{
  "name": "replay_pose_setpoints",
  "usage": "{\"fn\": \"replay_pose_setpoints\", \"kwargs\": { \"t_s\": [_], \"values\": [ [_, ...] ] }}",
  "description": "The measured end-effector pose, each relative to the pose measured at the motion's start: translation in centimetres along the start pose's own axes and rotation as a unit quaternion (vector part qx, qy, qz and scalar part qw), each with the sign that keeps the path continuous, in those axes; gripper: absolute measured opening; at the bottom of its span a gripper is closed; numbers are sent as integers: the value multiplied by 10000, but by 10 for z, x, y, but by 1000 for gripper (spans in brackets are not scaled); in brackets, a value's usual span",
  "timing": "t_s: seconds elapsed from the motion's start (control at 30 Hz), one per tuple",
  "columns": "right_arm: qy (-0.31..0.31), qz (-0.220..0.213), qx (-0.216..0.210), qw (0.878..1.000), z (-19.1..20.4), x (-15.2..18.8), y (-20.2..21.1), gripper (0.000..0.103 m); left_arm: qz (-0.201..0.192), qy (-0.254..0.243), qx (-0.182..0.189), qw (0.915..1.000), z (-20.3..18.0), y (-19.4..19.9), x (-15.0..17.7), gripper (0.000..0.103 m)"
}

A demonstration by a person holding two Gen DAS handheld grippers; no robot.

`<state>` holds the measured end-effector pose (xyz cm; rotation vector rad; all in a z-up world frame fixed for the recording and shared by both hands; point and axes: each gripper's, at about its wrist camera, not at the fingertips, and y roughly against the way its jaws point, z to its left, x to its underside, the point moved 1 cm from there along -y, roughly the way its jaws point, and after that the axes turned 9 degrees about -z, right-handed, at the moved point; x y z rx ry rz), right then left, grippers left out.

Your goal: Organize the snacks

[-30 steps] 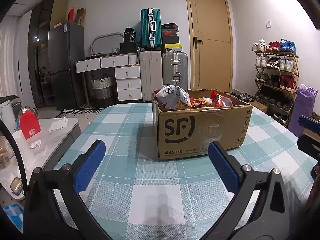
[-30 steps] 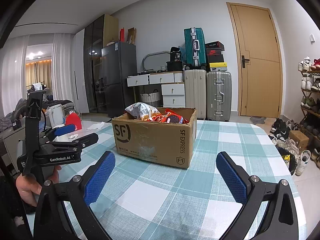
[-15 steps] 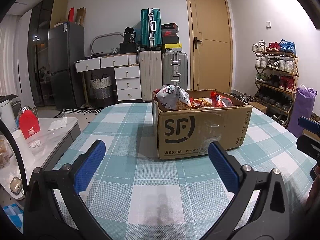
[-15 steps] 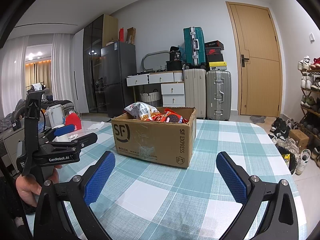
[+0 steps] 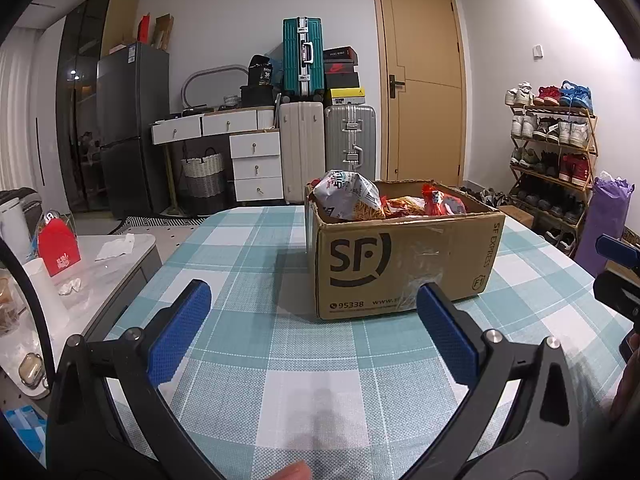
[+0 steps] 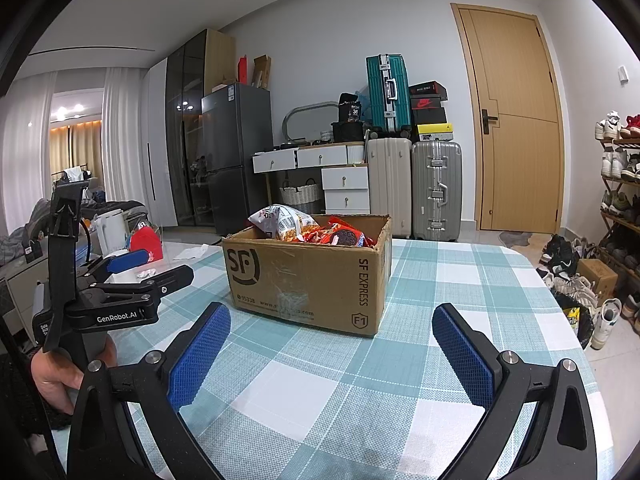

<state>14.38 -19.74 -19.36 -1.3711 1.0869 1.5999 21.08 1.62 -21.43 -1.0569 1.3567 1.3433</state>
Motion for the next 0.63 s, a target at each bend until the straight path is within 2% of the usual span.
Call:
{"fn": "replay_pose_setpoints", "kwargs": {
  "t_s": [0.63],
  "values": [
    [-3,-1,2,10000,0,0,0,103,-66,25,-10,10000,1,1,-2,103]
  ]
}}
